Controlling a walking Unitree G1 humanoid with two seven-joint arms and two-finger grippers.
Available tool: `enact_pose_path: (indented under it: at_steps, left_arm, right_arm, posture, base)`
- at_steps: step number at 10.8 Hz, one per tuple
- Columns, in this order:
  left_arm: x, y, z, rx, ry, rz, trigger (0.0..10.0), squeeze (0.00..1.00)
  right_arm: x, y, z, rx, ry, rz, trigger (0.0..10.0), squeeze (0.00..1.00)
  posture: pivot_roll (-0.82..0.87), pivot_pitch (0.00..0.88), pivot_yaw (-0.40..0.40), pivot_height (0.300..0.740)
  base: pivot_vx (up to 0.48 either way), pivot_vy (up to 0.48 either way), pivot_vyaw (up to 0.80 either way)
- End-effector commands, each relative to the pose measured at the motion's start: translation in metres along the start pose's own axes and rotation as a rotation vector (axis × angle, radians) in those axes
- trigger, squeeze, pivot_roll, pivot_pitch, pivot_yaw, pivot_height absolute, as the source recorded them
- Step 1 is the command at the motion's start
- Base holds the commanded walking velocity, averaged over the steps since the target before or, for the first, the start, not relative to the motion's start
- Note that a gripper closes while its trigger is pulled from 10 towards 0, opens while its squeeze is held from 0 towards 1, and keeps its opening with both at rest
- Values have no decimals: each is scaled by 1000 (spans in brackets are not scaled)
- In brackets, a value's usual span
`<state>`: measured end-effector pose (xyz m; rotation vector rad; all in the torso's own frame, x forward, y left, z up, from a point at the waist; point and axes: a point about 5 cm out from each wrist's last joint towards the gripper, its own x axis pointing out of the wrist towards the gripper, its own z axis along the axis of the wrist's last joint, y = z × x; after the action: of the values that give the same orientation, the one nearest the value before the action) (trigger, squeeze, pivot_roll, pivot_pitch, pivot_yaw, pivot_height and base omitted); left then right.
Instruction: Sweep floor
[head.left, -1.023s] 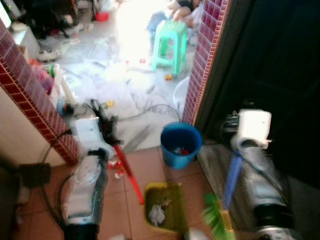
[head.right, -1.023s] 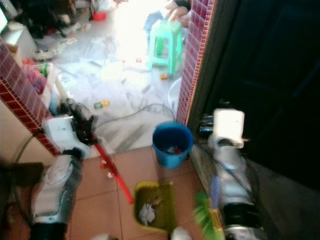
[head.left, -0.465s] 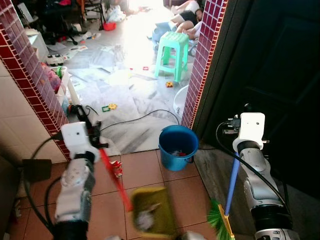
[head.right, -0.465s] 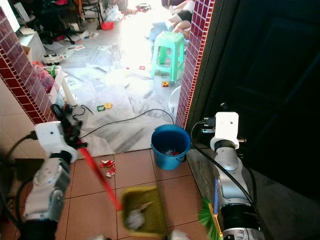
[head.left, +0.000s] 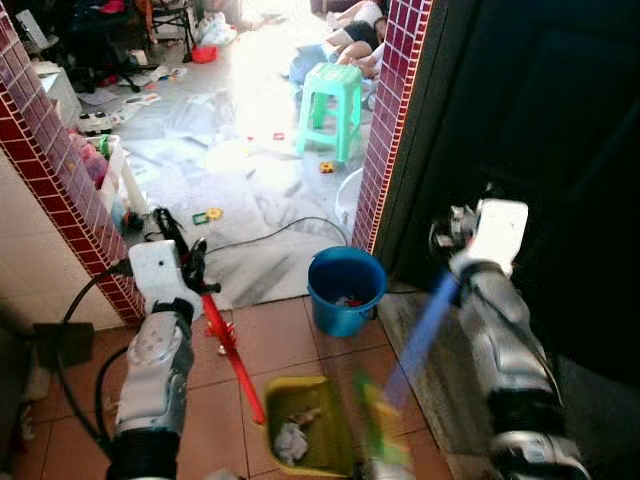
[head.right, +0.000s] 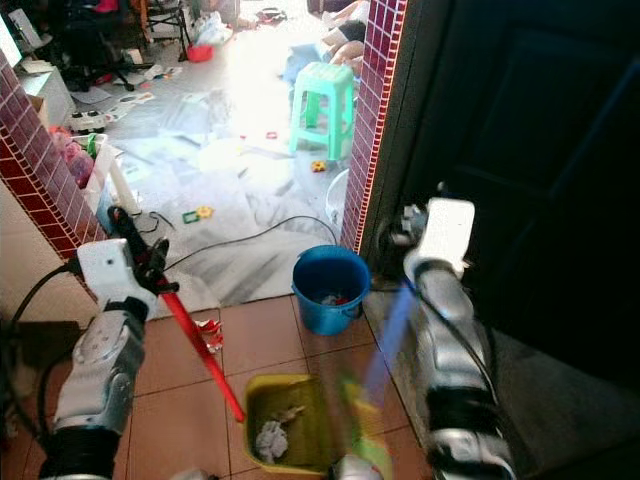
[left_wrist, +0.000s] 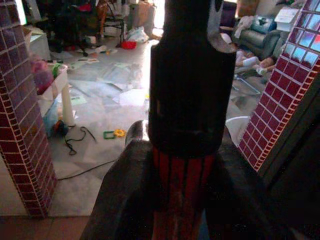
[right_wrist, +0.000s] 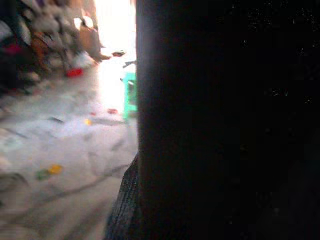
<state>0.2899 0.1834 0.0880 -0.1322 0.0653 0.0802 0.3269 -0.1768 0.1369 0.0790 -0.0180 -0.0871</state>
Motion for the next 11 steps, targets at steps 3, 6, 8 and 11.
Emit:
enact_pose_path:
  at_steps: [3, 6, 8, 11]
  left_arm:
    - [8, -3, 11, 59, -59, 23, 10000, 0]
    - [13, 5, 10, 119, -50, 90, 10000, 0]
    - [15, 3, 8, 117, -45, 89, 10000, 0]
    - [19, -9, 3, 99, -32, 67, 10000, 0]
  right_arm:
    - [10, 8, 36, 90, -80, 30, 10000, 0]
    - [13, 11, 38, 148, -29, 32, 10000, 0]
    - [13, 12, 33, 194, 20, 24, 10000, 0]
    - [11, 21, 25, 347, 94, 24, 10000, 0]
  posture:
    - [-86, 0, -2, 740]
    - [-85, 0, -4, 740]
    - [-86, 0, -4, 740]
    - [-92, 0, 0, 740]
  base:
    - [0, 0, 0]
    - [0, 0, 0]
    - [0, 0, 0]
    - [0, 0, 0]
